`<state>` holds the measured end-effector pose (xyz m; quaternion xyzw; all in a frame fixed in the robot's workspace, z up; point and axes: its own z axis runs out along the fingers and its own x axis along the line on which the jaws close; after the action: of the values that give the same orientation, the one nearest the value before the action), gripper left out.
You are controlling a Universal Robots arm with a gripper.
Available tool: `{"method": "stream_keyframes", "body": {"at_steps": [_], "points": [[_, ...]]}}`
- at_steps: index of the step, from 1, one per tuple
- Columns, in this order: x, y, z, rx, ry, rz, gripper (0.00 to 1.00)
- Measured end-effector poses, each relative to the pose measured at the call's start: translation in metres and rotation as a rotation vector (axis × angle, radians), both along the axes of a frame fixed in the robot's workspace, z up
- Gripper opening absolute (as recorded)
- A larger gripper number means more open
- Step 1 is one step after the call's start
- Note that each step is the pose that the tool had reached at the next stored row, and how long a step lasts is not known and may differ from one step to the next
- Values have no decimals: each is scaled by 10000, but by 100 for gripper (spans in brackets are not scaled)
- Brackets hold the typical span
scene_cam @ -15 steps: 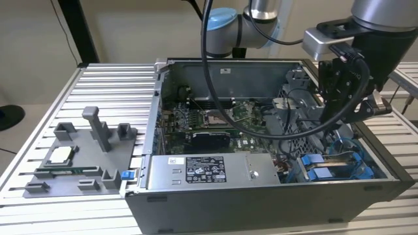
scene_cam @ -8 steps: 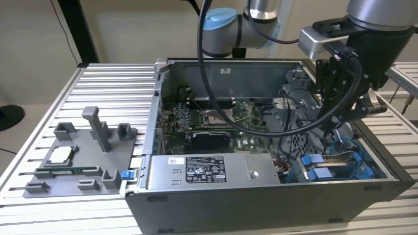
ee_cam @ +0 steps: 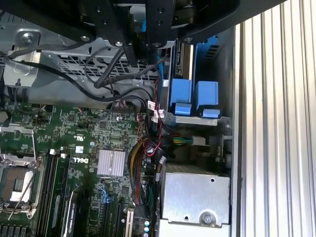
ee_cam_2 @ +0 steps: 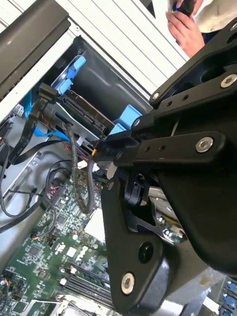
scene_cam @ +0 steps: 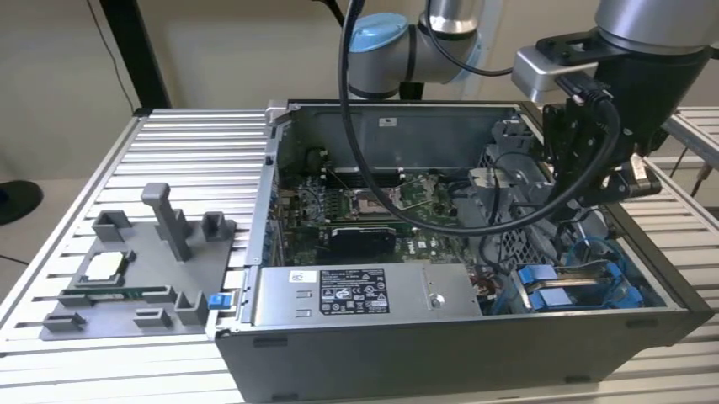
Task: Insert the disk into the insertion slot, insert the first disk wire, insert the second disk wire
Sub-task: 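Insert the first disk wire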
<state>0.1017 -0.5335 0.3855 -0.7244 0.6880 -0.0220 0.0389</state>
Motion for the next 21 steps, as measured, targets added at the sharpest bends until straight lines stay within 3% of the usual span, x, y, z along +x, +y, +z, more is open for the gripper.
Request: {"method": "stream_keyframes", "body": {"at_steps": [4, 7, 21], "points": [[0, -2, -4, 0, 0, -1, 0], [3, -30, -7, 0, 0, -2, 0], [151, -325, -24, 0, 32, -2, 0]]}}
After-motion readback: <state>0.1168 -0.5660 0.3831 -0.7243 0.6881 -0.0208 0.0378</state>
